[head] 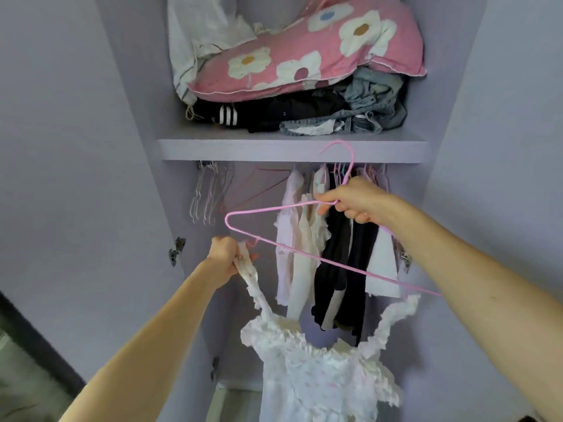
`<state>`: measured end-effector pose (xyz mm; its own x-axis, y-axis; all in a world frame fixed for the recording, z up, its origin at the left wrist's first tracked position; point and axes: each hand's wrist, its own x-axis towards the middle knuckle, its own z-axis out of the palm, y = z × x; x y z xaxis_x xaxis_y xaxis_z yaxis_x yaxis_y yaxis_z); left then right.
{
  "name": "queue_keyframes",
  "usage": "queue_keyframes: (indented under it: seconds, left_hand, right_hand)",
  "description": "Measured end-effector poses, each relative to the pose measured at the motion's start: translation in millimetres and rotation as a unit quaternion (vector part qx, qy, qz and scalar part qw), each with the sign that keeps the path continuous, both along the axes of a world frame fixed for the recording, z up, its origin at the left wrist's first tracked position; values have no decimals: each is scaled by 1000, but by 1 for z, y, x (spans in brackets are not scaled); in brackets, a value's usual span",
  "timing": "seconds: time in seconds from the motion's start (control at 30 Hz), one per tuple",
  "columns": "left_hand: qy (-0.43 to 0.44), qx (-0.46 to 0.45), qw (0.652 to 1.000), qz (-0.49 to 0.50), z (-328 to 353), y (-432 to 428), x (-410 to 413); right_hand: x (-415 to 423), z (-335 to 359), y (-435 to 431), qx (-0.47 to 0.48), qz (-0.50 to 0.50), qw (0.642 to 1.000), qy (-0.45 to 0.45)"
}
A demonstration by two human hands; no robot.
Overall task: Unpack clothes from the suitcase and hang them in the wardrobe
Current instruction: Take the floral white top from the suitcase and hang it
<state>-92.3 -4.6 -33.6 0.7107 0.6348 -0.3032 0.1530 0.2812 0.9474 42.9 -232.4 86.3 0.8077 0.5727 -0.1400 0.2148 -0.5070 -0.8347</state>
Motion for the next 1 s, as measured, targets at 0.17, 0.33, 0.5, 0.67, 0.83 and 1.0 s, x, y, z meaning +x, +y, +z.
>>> queue_keyframes:
  seconds: [0.17,0.33,0.5,0.67,0.83,1.0]
  left_hand:
    - [-54,-1,993,-101,13,27,-32]
    - [-85,-87,984,-127,9,40,-41]
    - [37,-19,976,-214,15,55,-47]
    - [159,144,955,-207,18,57,-44]
    - [225,414,882,-13,13,64,-42]
    - [117,677,720,-96,32,65,-25]
  right_hand:
    - [-8,-5,16,-2,57,998,0]
    - [-14,-6,28,7,104,994,16]
    - [-14,-6,31,58,99,993,20]
    - [-18,-16,38,88,68,994,18]
    - [-30,-26,49,121,32,987,98]
    - [-56,-25,71,104,107,978,146]
